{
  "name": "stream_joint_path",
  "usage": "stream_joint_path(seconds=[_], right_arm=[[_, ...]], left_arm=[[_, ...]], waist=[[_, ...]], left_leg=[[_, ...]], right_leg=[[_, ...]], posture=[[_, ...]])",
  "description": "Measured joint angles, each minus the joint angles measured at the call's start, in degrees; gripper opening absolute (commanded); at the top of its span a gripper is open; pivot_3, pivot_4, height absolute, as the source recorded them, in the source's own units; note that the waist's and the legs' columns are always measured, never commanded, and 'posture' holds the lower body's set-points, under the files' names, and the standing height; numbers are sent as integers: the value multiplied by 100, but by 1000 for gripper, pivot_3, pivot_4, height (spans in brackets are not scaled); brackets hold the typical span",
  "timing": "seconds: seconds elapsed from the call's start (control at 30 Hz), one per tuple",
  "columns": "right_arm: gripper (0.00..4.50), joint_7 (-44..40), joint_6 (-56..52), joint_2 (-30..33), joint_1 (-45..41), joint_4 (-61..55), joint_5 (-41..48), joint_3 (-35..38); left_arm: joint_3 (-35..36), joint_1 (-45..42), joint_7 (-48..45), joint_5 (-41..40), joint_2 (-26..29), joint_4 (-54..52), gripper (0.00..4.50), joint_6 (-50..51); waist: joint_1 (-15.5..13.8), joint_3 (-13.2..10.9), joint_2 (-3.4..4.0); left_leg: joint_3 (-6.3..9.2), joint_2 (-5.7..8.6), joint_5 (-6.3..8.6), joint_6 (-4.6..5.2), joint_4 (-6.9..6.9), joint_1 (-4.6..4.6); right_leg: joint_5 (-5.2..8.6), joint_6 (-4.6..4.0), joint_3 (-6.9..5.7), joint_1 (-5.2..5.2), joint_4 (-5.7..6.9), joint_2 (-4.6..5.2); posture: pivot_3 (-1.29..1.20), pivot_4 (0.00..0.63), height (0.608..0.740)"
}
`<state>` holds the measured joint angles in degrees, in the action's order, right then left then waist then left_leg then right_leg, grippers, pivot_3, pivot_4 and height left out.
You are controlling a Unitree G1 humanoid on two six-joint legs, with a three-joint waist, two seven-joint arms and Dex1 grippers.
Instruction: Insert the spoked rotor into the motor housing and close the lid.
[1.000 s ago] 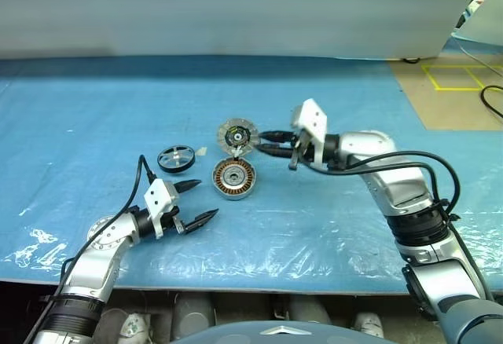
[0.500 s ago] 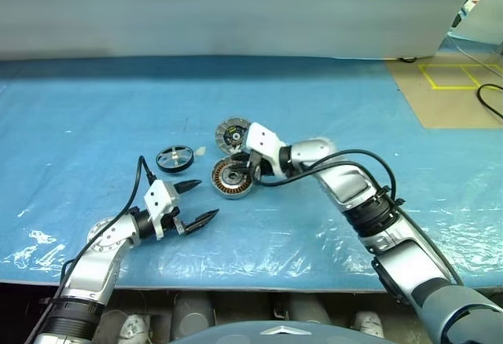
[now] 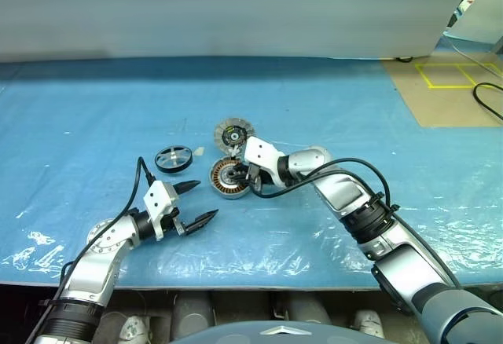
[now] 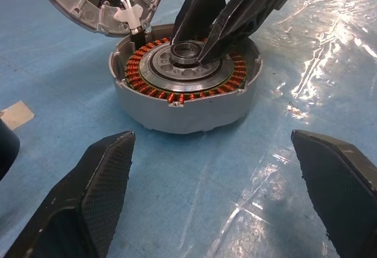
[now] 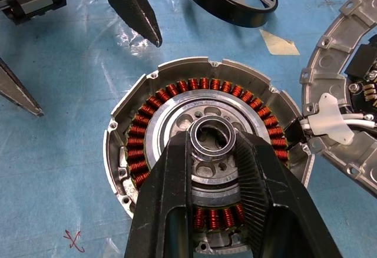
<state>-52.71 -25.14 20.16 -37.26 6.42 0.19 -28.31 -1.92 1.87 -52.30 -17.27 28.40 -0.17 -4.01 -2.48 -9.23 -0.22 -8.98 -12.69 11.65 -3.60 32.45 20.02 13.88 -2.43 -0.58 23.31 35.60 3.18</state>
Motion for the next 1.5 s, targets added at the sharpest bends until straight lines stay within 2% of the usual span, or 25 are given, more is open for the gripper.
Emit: stream_joint_path(seconds=[0.8,1.5], right_arm=[[661,-72,-526,-238,80,81,210,344],[661,35,-544,-310,44,98,213,359]], left_arm=[[-58,-8,2,56,-46,10,4500,-47],[-79,-92,-4,65,-66,19,4500,-45]], waist=[[-3,0,0],[-2,0,0]], left_leg=[[0,0,0,0,5,-4],[0,0,0,0,8,-2]], right_leg=[[0,-1,1,-2,4,1],[0,-1,1,-2,6,1]], posture=[[0,150,740],[0,150,740]])
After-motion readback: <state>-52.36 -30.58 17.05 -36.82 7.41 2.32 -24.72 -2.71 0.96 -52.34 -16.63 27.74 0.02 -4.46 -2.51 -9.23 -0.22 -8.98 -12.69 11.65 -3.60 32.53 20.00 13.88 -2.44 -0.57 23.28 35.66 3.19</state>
